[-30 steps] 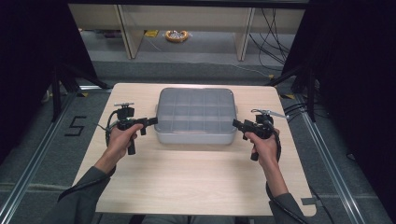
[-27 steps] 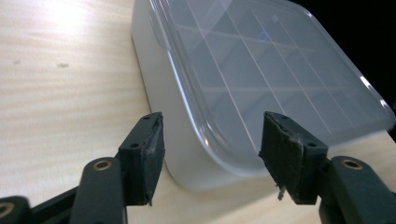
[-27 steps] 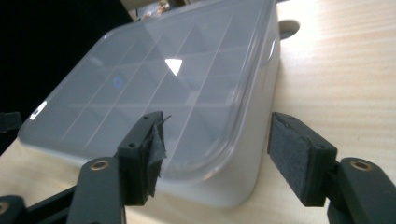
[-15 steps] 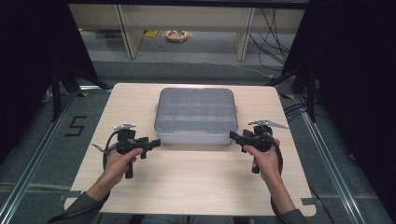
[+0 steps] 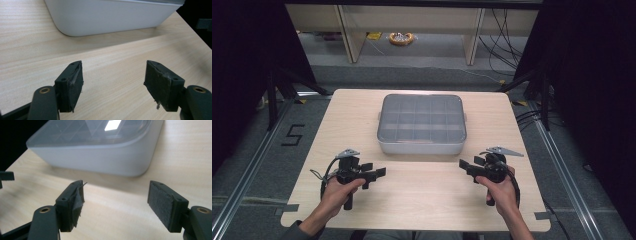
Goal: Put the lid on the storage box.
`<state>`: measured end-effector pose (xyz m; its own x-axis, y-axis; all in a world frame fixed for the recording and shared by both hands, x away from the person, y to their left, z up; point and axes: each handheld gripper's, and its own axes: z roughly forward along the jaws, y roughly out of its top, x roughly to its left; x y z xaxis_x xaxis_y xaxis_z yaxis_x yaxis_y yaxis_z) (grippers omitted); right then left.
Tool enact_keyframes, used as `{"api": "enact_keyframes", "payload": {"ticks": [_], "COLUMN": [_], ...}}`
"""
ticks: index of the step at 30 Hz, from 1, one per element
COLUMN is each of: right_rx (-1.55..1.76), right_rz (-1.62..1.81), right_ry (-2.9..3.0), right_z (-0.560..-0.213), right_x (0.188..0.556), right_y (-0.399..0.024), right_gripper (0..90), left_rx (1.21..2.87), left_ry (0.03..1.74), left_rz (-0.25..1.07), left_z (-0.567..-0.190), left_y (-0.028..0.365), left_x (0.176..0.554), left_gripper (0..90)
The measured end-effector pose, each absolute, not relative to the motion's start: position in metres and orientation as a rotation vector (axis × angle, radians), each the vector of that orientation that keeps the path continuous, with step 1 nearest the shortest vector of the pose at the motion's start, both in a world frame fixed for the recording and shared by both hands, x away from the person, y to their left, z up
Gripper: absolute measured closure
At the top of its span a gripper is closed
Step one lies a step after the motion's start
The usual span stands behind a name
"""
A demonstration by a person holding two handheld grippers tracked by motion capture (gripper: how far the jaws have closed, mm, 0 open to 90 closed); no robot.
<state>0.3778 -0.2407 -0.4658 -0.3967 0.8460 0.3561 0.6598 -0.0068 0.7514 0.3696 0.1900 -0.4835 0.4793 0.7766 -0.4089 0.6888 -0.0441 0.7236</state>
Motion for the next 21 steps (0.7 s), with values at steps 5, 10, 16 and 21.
{"api": "enact_keyframes", "payload": {"ticks": [5, 10, 16, 21], "right_rx": [1.583, 1.562, 1.544, 1.505], "right_rz": [1.315, 1.305, 1.283, 1.286], "right_ry": [2.111, 2.124, 2.151, 2.162], "right_z": [-0.479, -0.482, -0.482, -0.483], "right_x": [0.361, 0.351, 0.331, 0.32], "right_y": [-0.238, -0.236, -0.237, -0.235], "right_gripper": [29.6, 28.6, 17.8, 16.1], "left_rx": [1.8, 1.832, 1.879, 1.913], "left_ry": [1.224, 1.211, 1.18, 1.159], "left_rz": [0.13, 0.131, 0.125, 0.14], "left_z": [-0.487, -0.491, -0.497, -0.499], "left_y": [0.191, 0.191, 0.188, 0.188], "left_x": [0.36, 0.35, 0.334, 0.327], "left_gripper": [28.7, 27.5, 26.4, 26.2]}}
